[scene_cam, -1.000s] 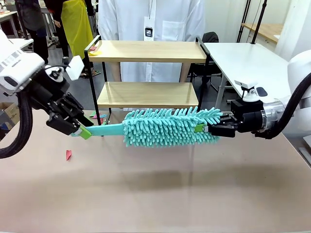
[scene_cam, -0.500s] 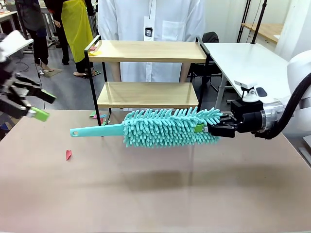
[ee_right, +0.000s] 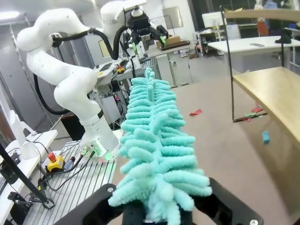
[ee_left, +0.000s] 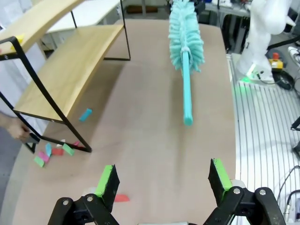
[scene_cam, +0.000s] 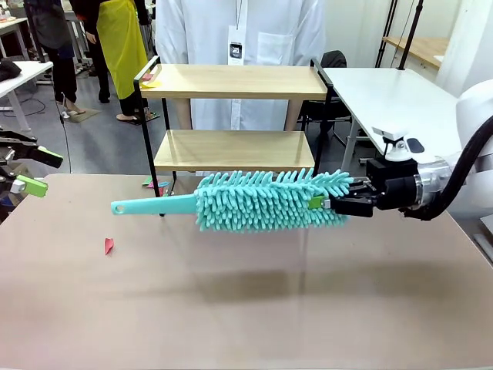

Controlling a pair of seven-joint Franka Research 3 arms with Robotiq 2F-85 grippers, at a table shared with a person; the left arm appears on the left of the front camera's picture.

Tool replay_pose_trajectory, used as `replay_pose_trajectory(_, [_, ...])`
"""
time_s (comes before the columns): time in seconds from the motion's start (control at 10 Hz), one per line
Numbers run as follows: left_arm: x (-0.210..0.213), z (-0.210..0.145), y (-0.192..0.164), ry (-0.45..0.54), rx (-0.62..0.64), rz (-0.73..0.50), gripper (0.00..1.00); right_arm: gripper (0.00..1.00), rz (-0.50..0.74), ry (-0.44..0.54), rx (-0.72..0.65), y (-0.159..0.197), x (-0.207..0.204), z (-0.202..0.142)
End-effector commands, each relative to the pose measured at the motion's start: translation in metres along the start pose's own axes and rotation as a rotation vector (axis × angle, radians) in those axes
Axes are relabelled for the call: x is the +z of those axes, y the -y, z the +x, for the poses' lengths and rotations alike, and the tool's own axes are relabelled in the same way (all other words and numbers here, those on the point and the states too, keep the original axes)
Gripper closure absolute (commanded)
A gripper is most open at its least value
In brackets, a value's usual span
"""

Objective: Clean the shelf.
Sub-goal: Hand the Duster back to the human.

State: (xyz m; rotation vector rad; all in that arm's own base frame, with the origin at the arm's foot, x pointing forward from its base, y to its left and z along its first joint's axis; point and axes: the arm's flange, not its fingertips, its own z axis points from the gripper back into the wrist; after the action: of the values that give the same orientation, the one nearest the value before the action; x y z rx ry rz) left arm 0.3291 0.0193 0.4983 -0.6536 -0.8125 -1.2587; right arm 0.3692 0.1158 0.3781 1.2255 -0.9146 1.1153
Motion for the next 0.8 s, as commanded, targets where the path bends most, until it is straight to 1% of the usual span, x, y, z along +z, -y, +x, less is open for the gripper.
replay_pose_trajectory(0.0, [0.0, 0.006, 0.002, 0.004, -0.003, 0.006, 0.0, 0.83, -0.043, 0.109, 0.04, -0.009, 0.02, 0.036])
replay_pose_trajectory(0.2, [0.0, 0.006, 0.002, 0.004, -0.003, 0.006, 0.0, 0.83, -0.102, 0.192, 0.078, -0.018, 0.045, 0.074])
replay_pose_trajectory(0.4, [0.0, 0.006, 0.002, 0.004, -0.003, 0.006, 0.0, 0.83, -0.22, 0.283, 0.116, -0.03, 0.081, 0.109])
replay_pose_trajectory(0.6, [0.0, 0.006, 0.002, 0.004, -0.003, 0.006, 0.0, 0.83, -0.434, 0.366, 0.104, -0.037, 0.13, 0.131])
replay_pose_trajectory(0.7, [0.0, 0.006, 0.002, 0.004, -0.003, 0.006, 0.0, 0.83, -0.542, 0.379, 0.072, -0.038, 0.149, 0.134])
